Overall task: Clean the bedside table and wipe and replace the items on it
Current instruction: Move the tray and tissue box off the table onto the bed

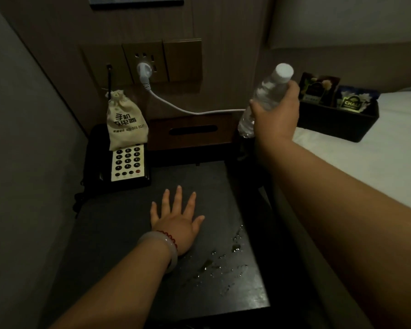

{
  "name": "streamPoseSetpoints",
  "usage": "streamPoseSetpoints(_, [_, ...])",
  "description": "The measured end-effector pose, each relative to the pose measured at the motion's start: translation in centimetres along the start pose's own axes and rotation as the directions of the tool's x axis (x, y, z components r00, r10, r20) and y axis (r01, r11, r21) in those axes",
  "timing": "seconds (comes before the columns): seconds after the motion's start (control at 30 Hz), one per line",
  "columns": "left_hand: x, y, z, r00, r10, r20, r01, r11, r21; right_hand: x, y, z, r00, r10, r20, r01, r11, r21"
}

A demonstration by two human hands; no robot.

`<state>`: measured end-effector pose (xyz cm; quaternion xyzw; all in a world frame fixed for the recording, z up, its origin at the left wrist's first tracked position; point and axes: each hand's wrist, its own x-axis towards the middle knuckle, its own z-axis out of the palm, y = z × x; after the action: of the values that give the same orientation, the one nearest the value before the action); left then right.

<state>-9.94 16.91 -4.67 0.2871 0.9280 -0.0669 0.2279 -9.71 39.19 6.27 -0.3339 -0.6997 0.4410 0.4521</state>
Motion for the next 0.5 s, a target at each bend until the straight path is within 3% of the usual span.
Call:
streamPoseSetpoints(0.2, [-0.4,0.3,-0.4,1.000,-0.005,0.002,0.005,1.000,-0.014,-3.6,-3.1,-4.4,0.971,-0.231,-0.059,0.235,0.968,0.083])
streamPoseSetpoints(0.33, [-0.5,0.4,-0.2,1.000,-0.004,-0.009,0.004,1.000,-0.026,-5.4,-4.3,-7.4,0.958,-0.280,-0.065,0.287,0.945,0.157])
streamPoseSetpoints(0.43, [-0.6,0.5,-0.2,1.000,-0.008,-0.011,0.008,0.999,-0.032,-5.8,-5.0,-9.8,0.949,-0.307,-0.077,0.315,0.941,0.122])
streamPoseSetpoints(0.5, [-0.6,0.5,-0.3,1.000,-0.013,-0.007,0.012,0.999,-0.033,-5.4,-5.4,-11.4,0.918,-0.388,-0.077,0.390,0.921,0.007])
